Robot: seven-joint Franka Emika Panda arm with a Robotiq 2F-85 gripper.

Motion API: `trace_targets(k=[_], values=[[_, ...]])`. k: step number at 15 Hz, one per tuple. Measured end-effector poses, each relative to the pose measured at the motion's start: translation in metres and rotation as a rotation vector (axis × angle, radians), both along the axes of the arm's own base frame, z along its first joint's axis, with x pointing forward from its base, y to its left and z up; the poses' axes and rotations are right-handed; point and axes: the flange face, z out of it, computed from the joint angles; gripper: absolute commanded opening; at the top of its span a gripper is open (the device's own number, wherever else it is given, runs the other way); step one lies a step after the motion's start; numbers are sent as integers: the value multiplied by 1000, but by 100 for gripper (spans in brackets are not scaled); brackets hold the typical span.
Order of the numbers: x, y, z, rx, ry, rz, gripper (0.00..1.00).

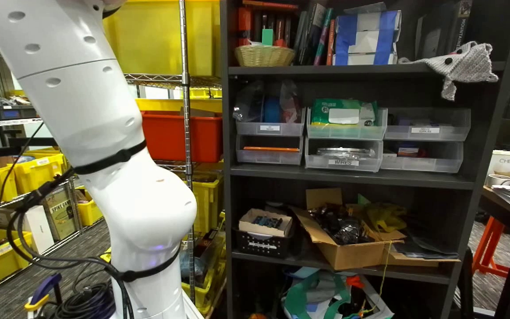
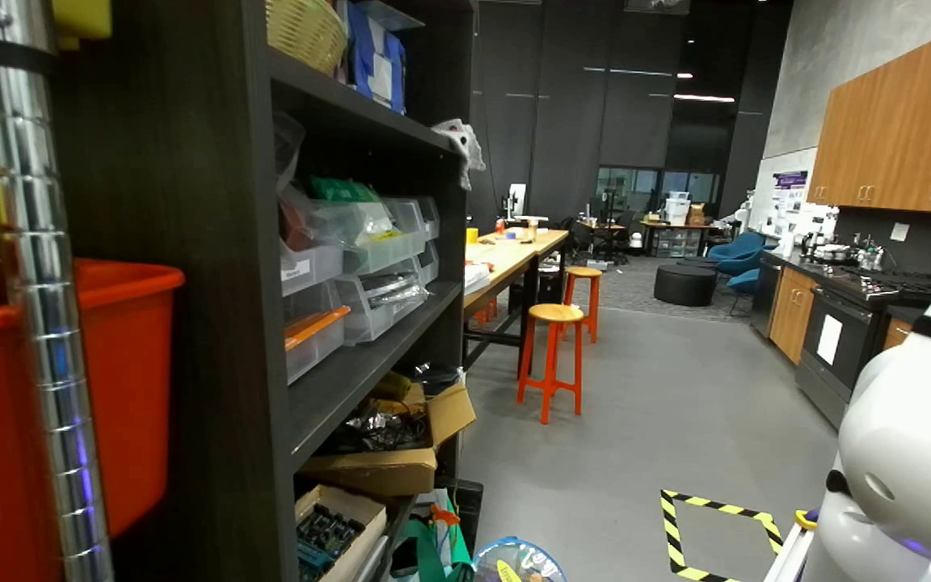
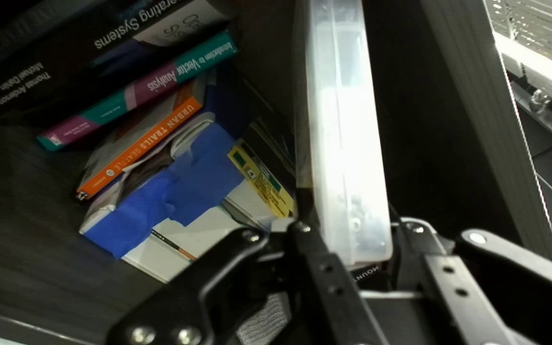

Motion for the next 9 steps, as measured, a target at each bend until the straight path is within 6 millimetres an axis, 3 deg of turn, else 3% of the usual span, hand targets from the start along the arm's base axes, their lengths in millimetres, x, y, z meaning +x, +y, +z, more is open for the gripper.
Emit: trace_targets(k=[9], values=[[4,5,-5,83,31,74,7]])
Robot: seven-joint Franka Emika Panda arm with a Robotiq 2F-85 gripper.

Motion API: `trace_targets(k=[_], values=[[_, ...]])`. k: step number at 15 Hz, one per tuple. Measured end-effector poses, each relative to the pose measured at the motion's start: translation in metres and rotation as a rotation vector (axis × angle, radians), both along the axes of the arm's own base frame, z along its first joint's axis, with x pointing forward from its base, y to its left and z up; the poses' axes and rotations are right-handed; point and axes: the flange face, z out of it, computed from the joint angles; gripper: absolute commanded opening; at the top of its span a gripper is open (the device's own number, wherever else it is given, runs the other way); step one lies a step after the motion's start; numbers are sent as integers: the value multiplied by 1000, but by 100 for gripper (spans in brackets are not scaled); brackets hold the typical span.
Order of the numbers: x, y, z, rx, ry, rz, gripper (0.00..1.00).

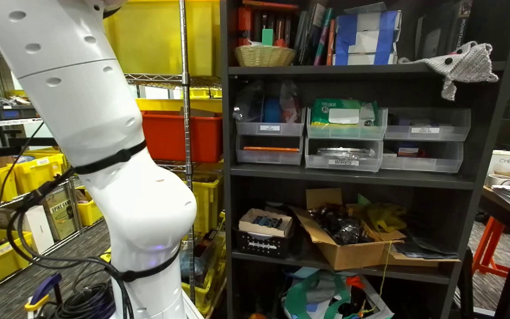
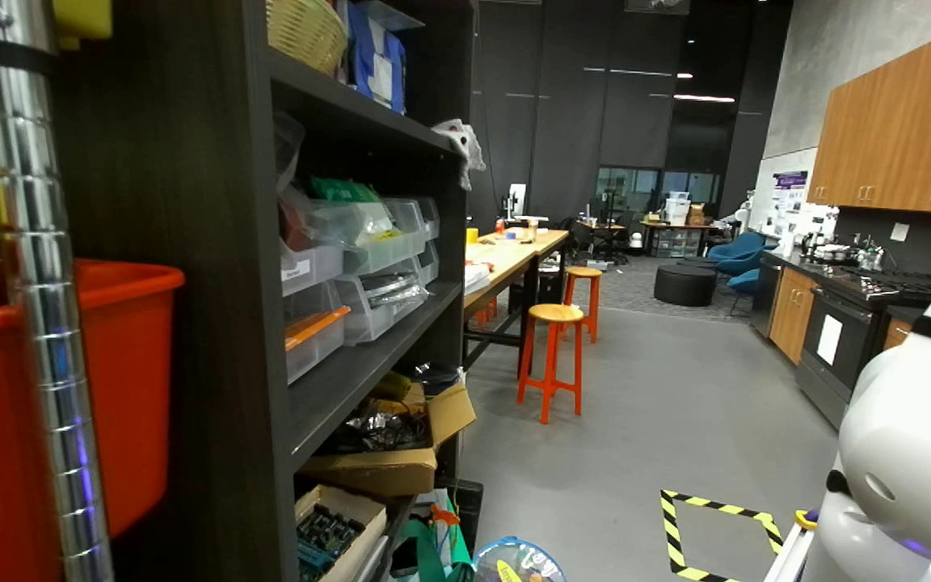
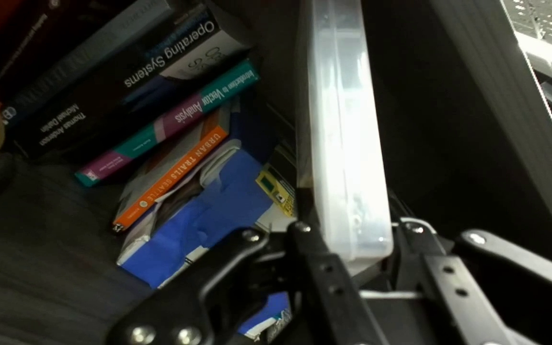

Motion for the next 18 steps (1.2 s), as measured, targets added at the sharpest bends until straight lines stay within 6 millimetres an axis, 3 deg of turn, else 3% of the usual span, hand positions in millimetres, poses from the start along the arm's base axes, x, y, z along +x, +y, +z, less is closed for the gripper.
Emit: trace_targets(k=[7,13,18], values=[[2,5,-5,79,83,128,7],[-6,-63,-37,141,218,204,7],[-13,-92,-60,162,306,233,7]])
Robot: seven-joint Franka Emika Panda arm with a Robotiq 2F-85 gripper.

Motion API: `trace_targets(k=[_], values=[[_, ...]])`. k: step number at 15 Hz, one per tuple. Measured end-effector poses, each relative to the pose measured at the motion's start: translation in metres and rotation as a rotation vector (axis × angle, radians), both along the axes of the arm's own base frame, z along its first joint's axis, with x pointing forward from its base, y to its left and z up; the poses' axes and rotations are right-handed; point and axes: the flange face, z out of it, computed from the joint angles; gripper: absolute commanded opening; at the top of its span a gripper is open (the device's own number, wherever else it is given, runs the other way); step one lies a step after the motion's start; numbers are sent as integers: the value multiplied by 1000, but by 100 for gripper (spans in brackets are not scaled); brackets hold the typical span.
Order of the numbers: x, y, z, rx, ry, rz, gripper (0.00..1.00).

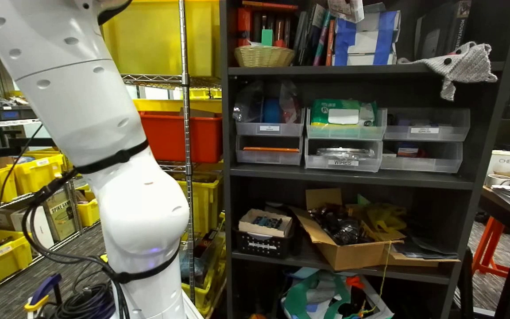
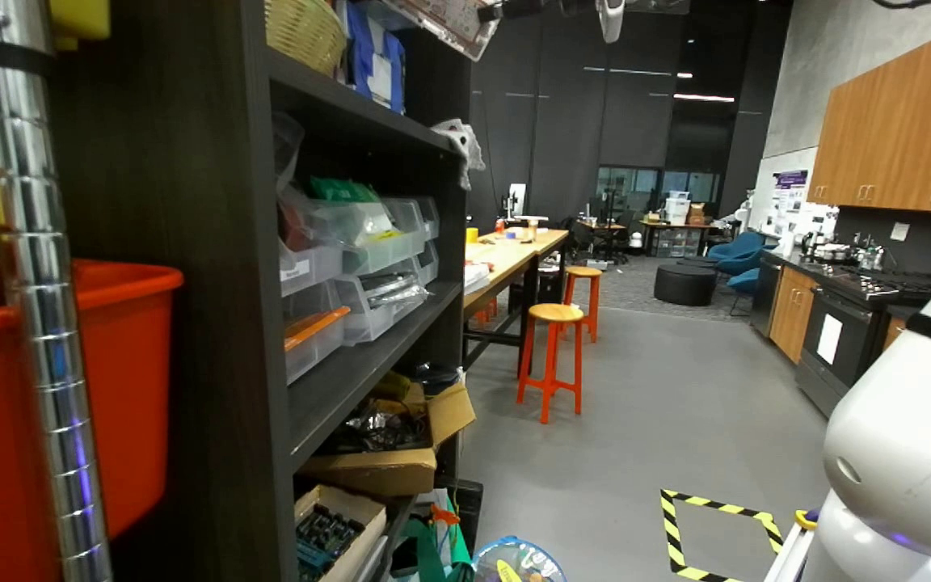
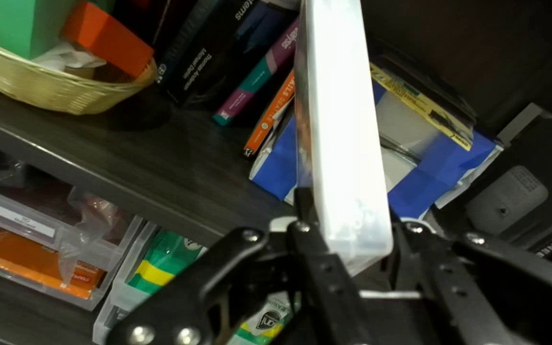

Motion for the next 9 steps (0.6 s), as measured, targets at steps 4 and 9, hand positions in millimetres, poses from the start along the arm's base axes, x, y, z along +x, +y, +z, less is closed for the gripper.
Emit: trace_targets(k=[4,9], values=[[-3,-10,-15,31,75,31,7],[-10,-16,-29,72,189,95,7]])
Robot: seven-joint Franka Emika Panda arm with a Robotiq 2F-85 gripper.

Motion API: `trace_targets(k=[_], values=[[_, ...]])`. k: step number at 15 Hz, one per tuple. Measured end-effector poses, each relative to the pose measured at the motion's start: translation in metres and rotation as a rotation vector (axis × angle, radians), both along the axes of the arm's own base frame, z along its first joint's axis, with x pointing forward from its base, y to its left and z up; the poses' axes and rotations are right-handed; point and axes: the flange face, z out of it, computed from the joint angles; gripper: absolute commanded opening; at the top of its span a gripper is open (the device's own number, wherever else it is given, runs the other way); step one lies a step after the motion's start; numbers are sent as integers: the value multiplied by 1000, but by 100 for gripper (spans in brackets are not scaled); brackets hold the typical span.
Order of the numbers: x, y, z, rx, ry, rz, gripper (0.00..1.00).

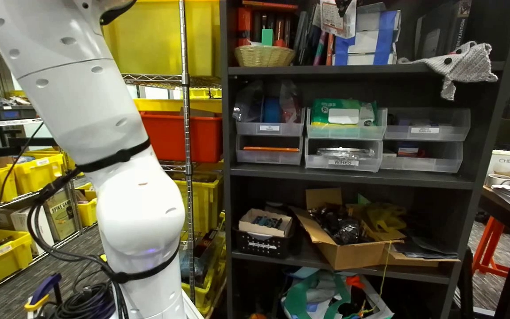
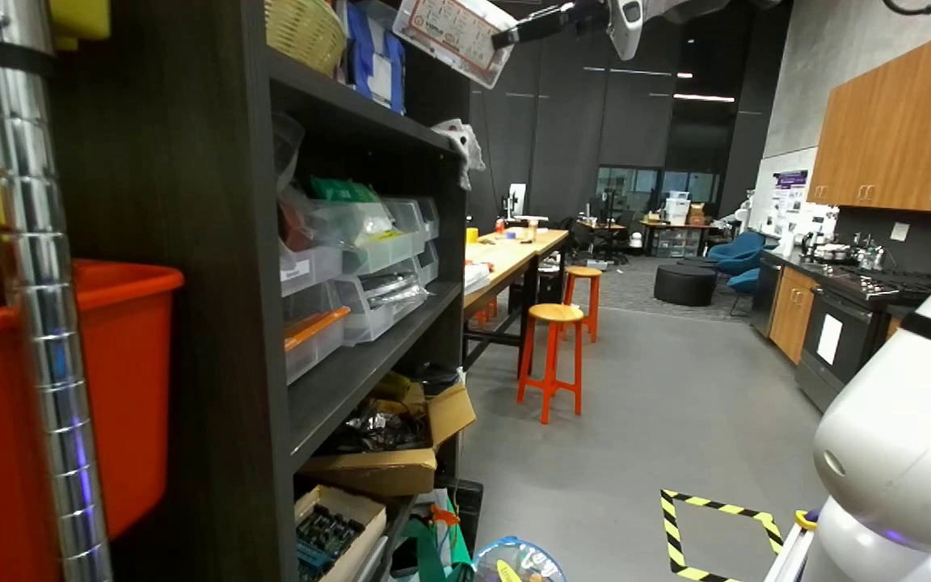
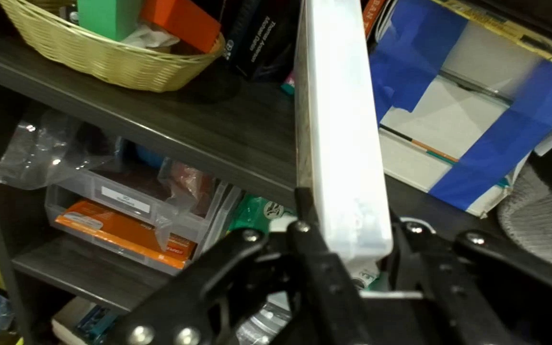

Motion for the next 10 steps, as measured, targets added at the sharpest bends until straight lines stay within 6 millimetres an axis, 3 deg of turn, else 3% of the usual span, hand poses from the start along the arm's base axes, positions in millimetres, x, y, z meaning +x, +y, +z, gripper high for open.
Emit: trace_targets(k=[10], values=[[-1,-26,-41,28,267,-4,7]])
